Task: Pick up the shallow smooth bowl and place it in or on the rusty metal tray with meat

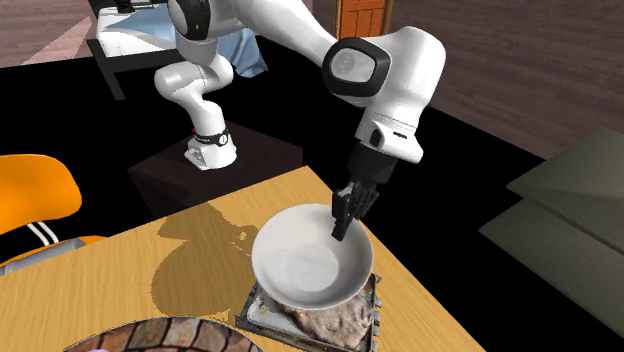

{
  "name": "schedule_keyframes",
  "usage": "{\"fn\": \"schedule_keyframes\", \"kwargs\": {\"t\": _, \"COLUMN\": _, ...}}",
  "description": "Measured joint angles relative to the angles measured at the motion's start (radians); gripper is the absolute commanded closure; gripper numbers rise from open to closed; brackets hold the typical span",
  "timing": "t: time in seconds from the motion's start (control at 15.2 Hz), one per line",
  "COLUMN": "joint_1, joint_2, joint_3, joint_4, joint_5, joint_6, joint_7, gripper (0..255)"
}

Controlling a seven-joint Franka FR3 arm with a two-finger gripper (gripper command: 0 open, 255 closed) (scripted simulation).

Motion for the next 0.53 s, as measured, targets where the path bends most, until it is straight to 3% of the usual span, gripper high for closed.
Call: {"fn": "schedule_keyframes", "kwargs": {"t": 0.53, "joint_1": -0.002, "joint_2": 0.057, "joint_3": -0.007, "joint_4": -0.005, "joint_5": -0.014, "joint_6": 0.056, "joint_7": 0.028, "gripper": 255}}
